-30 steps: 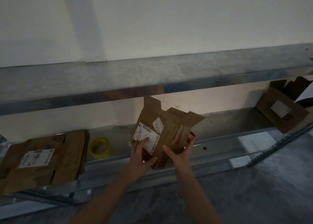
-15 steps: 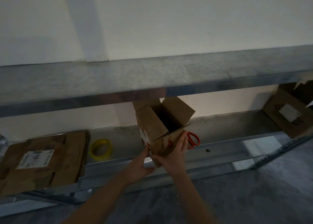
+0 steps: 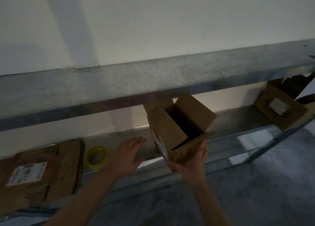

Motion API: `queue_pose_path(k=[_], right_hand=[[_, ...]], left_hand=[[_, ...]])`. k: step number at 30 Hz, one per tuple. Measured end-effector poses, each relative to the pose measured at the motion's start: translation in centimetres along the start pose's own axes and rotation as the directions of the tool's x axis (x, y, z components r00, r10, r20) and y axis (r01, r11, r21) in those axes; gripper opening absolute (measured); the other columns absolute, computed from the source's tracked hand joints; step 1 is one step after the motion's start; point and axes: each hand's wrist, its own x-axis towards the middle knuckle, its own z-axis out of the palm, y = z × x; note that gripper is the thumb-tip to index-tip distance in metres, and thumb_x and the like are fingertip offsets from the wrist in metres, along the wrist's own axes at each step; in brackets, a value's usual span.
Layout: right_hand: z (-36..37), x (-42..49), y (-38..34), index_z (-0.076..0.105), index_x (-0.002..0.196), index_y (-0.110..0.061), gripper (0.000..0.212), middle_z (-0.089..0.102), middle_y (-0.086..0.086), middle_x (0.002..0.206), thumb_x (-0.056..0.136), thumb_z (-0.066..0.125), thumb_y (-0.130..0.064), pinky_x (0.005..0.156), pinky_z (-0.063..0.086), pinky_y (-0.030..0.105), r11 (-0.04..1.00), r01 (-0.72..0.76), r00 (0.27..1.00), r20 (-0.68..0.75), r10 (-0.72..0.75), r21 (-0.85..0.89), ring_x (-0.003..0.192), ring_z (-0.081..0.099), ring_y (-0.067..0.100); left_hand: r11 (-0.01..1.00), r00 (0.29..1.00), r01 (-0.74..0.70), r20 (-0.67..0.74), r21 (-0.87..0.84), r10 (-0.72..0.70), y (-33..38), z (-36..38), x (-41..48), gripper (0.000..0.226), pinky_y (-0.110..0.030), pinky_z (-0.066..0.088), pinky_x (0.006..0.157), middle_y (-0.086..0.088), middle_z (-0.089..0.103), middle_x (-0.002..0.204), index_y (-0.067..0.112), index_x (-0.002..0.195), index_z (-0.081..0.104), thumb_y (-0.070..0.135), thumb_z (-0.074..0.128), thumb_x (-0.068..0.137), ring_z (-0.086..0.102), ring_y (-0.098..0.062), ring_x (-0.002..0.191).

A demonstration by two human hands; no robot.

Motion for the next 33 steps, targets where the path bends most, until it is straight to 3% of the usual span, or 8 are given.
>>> queue_pose_path(k=[4, 8, 13, 19, 22, 26, 30, 33], right_hand=[[-4.6, 0.7, 1.0, -0.012, 0.152, -0.041, 0.159, 0.003, -0.014, 0.158, 0.039, 0.1, -0.032, 0.11, 0.026, 0.045, 1.0, -0.022, 0.997, -0.074, 0.023, 0.014, 0.142, 0.014, 0.011], [-10.2, 1.3, 3.2, -0.01, 0.152, -0.042, 0.158, 0.005, -0.019, 0.156, 0.039, 0.099, -0.032, 0.11, 0.023, 0.043, 0.999, -0.032, 0.989, -0.142, 0.031, -0.001, 0.131, 0.009, -0.008], [-18.3, 2.7, 7.1, -0.012, 0.15, -0.048, 0.159, 0.005, -0.013, 0.157, 0.037, 0.099, -0.035, 0.113, 0.026, 0.055, 0.996, -0.089, 0.973, -0.215, 0.089, 0.009, 0.147, 0.011, 0.021], [-30.2, 6.9, 13.3, -0.011, 0.151, -0.044, 0.159, 0.005, -0.017, 0.156, 0.036, 0.099, -0.042, 0.113, 0.024, 0.045, 0.998, -0.058, 0.985, -0.168, 0.051, -0.035, 0.143, 0.011, 0.01], [-34.3, 9.6, 15.4, -0.011, 0.151, -0.045, 0.159, 0.007, -0.015, 0.156, 0.035, 0.099, -0.044, 0.113, 0.023, 0.041, 0.998, -0.051, 0.992, -0.117, 0.046, -0.04, 0.141, 0.012, 0.005], [-37.0, 13.2, 17.4, -0.013, 0.15, -0.045, 0.16, 0.003, -0.013, 0.157, 0.036, 0.099, -0.041, 0.115, 0.022, 0.04, 0.999, -0.053, 0.994, -0.091, 0.054, 0.005, 0.145, 0.011, 0.012], [-38.0, 17.2, 19.2, -0.014, 0.153, -0.036, 0.158, 0.003, -0.006, 0.159, 0.042, 0.099, -0.037, 0.112, 0.02, 0.032, 0.999, -0.044, 0.995, -0.092, 0.045, 0.014, 0.144, 0.011, 0.009], [-38.3, 19.9, 20.8, -0.015, 0.153, -0.036, 0.15, -0.001, -0.007, 0.159, 0.05, 0.095, -0.039, 0.113, 0.025, 0.039, 0.999, -0.019, 0.998, -0.054, 0.021, 0.041, 0.141, 0.009, 0.002]], left_hand=[[0.999, 0.999, -0.045, -0.001, -0.015, 0.045, 3.7, 0.6, 2.5, 0.067, -0.036, 0.016, 0.118, 0.01, 0.019, 0.158, 0.038, 0.15, 0.016, 0.057, 0.045, 0.093, 0.021, -0.014, 0.143], [0.986, 0.985, -0.169, -0.026, 0.011, 0.169, 9.3, 2.2, 5.4, 0.065, -0.037, 0.022, 0.118, 0.008, 0.031, 0.154, 0.035, 0.148, 0.026, 0.057, 0.046, 0.09, 0.031, -0.015, 0.139], [0.965, 0.964, -0.262, -0.048, -0.016, 0.261, 17.4, 4.4, 9.2, 0.061, -0.028, 0.021, 0.113, 0.008, 0.034, 0.152, 0.033, 0.145, 0.033, 0.051, 0.051, 0.09, 0.034, -0.015, 0.137], [0.977, 0.976, -0.215, -0.021, 0.007, 0.215, 29.7, 9.0, 13.2, 0.067, -0.032, 0.018, 0.116, 0.006, 0.017, 0.158, 0.027, 0.152, 0.019, 0.054, 0.042, 0.095, 0.019, -0.013, 0.143], [0.967, 0.984, -0.175, -0.004, -0.183, 0.177, 35.8, 10.8, 14.8, 0.07, -0.024, 0.017, 0.116, 0.004, 0.019, 0.157, 0.024, 0.152, 0.018, 0.048, 0.05, 0.094, 0.022, -0.012, 0.142], [0.836, 0.993, -0.068, 0.046, -0.544, 0.11, 43.1, 12.9, 17.4, 0.077, -0.015, 0.014, 0.112, 0.004, 0.015, 0.158, 0.022, 0.152, 0.015, 0.04, 0.06, 0.092, 0.02, -0.011, 0.143], [0.638, 0.995, 0.102, 0.082, -0.763, -0.061, 48.3, 14.4, 21.1, 0.088, -0.039, 0.027, 0.116, 0.006, 0.021, 0.156, 0.027, 0.152, 0.015, 0.052, 0.063, 0.082, 0.027, -0.014, 0.141], [0.424, 0.984, 0.163, 0.115, -0.891, -0.138, 50.4, 16.0, 24.1, 0.083, -0.033, 0.036, 0.11, 0.011, 0.033, 0.149, 0.038, 0.146, 0.02, 0.044, 0.069, 0.08, 0.036, -0.008, 0.135]])
